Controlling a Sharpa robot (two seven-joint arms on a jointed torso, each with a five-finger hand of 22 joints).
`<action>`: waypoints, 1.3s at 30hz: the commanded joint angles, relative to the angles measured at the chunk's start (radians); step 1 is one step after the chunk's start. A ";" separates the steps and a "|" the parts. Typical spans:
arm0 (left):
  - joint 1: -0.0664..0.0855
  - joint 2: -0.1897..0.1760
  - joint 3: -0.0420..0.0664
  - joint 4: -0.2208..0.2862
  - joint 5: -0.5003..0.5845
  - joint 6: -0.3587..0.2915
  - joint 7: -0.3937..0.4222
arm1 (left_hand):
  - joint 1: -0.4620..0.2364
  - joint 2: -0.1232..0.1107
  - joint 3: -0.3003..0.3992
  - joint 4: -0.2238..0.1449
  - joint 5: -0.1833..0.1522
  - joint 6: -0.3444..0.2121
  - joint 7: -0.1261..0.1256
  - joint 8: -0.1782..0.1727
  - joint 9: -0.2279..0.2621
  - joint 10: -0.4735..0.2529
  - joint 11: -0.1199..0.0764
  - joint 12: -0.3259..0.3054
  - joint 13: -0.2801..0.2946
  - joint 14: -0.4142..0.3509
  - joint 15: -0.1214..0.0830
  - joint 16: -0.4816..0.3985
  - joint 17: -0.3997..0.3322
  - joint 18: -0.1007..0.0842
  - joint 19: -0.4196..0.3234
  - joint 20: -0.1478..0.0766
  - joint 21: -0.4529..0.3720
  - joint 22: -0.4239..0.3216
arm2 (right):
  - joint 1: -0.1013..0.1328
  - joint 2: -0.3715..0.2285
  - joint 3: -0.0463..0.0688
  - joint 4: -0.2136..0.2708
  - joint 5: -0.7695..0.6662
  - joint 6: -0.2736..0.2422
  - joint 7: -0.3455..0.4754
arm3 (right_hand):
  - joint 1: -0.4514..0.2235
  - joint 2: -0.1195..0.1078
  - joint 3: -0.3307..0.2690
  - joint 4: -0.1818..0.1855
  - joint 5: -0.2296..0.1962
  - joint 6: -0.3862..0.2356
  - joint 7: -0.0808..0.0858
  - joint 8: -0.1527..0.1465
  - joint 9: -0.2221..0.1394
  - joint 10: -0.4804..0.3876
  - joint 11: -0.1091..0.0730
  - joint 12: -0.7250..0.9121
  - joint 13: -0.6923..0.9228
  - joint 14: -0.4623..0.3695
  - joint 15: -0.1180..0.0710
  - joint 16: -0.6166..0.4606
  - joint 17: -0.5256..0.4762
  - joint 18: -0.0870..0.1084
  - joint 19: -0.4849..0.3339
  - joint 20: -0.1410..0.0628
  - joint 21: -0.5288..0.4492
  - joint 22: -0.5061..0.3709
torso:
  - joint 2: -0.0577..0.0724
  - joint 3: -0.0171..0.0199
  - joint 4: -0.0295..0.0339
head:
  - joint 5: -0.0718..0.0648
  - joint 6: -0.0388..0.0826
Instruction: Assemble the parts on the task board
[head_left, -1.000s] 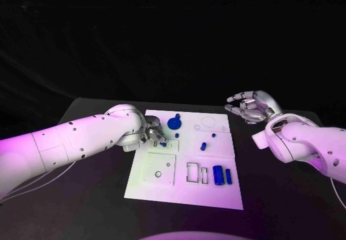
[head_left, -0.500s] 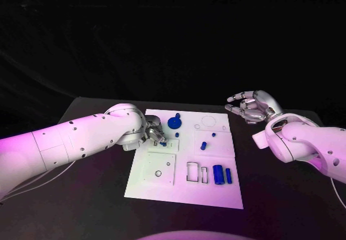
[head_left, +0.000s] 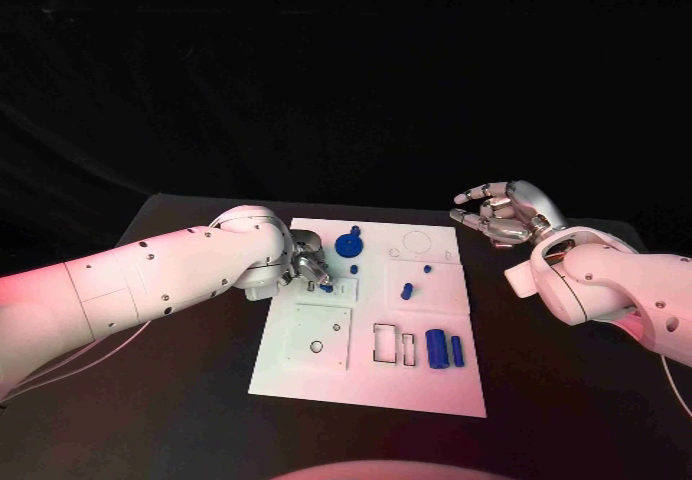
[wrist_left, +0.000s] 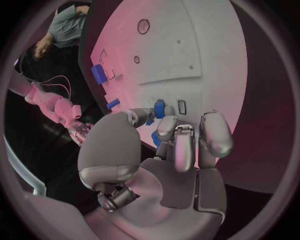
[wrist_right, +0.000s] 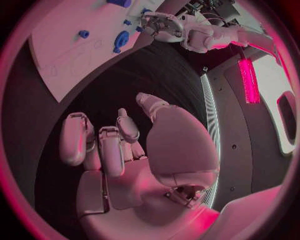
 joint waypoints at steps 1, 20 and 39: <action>-0.004 0.003 -0.003 0.000 -0.004 0.036 -0.002 | 0.003 0.011 0.172 -0.177 0.004 0.027 -0.021 0.003 0.000 0.004 -0.001 0.003 -0.001 0.089 -0.007 0.001 0.203 -0.011 -0.003 -0.006 0.003 0.001 | -0.001 0.000 0.000 0.000 -0.003 0.014 0.005 | 0.004 0.003 -0.001 0.006 0.006 -0.001 0.001 0.004 -0.001 -0.004 0.001 -0.004 0.000 0.055 0.007 -0.005 0.055 0.011 -0.004 0.001 -0.003 0.020 | 0.001 0.0005 -0.0004 | -0.001 0.001; -0.004 0.011 -0.003 -0.003 0.002 0.060 -0.004 | -0.011 0.012 0.166 -0.172 0.002 0.034 -0.025 0.008 0.003 0.013 -0.003 0.008 0.007 0.090 -0.010 0.003 0.208 -0.012 -0.002 -0.007 0.005 0.005 | -0.003 0.000 0.000 -0.001 -0.003 0.014 0.005 | 0.002 0.005 -0.001 0.010 0.011 0.000 0.001 0.005 -0.001 -0.006 0.001 -0.005 -0.002 0.055 0.007 -0.006 0.054 0.011 -0.004 0.001 -0.005 0.020 | 0.001 0.0008 0.0005 | -0.003 0.000; -0.005 0.026 -0.006 -0.023 0.017 0.062 -0.004 | -0.092 0.021 0.070 -0.092 -0.017 0.051 -0.039 0.012 0.011 0.018 -0.014 0.011 0.009 0.090 -0.018 0.003 0.208 -0.010 -0.002 -0.015 -0.001 -0.001 | -0.007 0.000 0.000 -0.001 -0.002 0.015 0.003 | 0.001 0.006 -0.001 0.012 0.012 0.000 0.001 0.006 -0.002 -0.007 0.001 -0.006 -0.004 0.054 0.007 -0.006 0.053 0.011 -0.005 0.001 -0.007 0.018 | 0.001 0.0008 -0.0002 | -0.005 -0.002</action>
